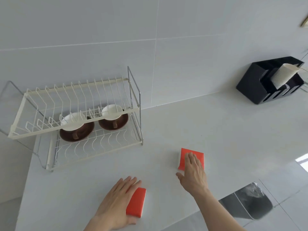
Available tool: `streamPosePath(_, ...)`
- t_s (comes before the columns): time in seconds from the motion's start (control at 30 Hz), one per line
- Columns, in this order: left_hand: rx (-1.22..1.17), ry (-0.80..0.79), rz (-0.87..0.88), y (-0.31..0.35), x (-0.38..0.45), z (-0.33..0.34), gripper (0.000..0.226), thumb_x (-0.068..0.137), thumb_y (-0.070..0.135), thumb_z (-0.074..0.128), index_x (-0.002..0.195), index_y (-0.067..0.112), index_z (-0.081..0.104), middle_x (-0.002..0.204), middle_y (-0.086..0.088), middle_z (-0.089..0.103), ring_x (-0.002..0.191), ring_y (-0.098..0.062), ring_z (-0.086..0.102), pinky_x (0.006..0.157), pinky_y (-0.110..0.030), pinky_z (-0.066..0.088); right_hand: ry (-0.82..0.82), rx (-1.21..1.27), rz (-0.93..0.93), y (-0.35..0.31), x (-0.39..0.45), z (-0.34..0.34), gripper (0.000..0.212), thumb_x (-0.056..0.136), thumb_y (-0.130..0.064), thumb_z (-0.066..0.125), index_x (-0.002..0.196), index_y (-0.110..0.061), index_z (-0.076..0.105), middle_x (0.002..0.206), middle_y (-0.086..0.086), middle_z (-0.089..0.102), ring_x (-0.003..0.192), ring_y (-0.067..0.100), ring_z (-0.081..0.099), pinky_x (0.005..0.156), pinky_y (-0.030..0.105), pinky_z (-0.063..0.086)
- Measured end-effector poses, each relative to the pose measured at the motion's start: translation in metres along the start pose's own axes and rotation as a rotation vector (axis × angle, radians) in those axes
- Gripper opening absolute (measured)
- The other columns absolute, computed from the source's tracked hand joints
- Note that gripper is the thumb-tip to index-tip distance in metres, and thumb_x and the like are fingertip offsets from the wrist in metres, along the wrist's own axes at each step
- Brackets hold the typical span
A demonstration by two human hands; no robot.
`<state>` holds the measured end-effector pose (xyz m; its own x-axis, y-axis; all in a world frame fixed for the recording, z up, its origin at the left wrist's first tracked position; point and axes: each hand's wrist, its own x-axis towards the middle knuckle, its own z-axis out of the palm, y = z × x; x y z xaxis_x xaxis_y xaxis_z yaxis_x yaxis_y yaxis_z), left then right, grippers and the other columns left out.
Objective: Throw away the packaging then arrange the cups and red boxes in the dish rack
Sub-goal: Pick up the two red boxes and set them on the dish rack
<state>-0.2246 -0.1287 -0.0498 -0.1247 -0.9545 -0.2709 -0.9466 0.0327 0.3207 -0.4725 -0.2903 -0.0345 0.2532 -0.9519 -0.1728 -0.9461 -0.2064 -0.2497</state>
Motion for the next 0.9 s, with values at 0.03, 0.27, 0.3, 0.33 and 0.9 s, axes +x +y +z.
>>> streamPosePath(0.03, -0.015, -0.076, -0.042, 0.0, 0.001, 0.003, 0.125, 0.044, 0.075, 0.065, 0.154, 0.035, 0.019, 0.16, 0.015, 0.026, 0.147, -0.004, 0.012, 0.114, -0.019, -0.018, -0.011, -0.02, -0.012, 0.007, 0.009, -0.002, 0.094, 0.09, -0.041, 0.067, 0.155, -0.005, 0.01, 0.165, 0.01, 0.012, 0.153, 0.028, 0.008, 0.124, 0.035, 0.012)
streamPosePath(0.27, 0.001, -0.125, -0.152, 0.017, 0.022, -0.001, 0.129, 0.032, 0.064, 0.084, 0.147, 0.03, 0.037, 0.145, 0.016, 0.05, 0.136, -0.008, 0.046, 0.114, -0.016, -0.017, -0.031, -0.142, -0.035, 0.044, 0.052, 0.003, 0.113, 0.073, -0.045, 0.082, 0.152, -0.004, 0.014, 0.161, 0.012, 0.017, 0.151, 0.03, 0.01, 0.123, 0.038, 0.015)
streamPosePath(0.3, -0.002, -0.14, -0.17, 0.018, 0.023, 0.0, 0.125, 0.04, 0.06, 0.084, 0.15, 0.03, 0.031, 0.15, 0.015, 0.044, 0.141, -0.008, 0.039, 0.113, -0.016, -0.017, -0.043, -0.149, -0.031, 0.047, 0.056, 0.004, 0.113, 0.072, -0.044, 0.083, 0.152, -0.004, 0.014, 0.161, 0.011, 0.017, 0.151, 0.03, 0.009, 0.123, 0.038, 0.015)
streamPosePath(0.33, 0.044, -0.078, -0.148, 0.017, 0.024, 0.006, 0.121, 0.053, 0.055, 0.083, 0.153, 0.03, 0.021, 0.156, 0.014, 0.033, 0.147, -0.008, 0.026, 0.113, -0.018, -0.018, -0.048, -0.146, -0.034, 0.05, 0.059, 0.005, 0.114, 0.071, -0.044, 0.083, 0.153, -0.005, 0.014, 0.161, 0.011, 0.017, 0.151, 0.03, 0.009, 0.123, 0.038, 0.016)
streamPosePath(0.9, -0.096, 0.14, -0.256, 0.009, 0.035, -0.036, 0.103, 0.061, 0.065, 0.069, 0.148, 0.035, 0.025, 0.146, 0.02, 0.035, 0.135, -0.005, 0.033, 0.116, -0.023, 0.022, -0.088, -0.025, -0.203, 0.015, 0.065, 0.007, 0.102, 0.072, -0.045, 0.075, 0.154, -0.018, 0.022, 0.147, -0.006, 0.039, 0.14, 0.018, 0.032, 0.115, 0.027, 0.026)
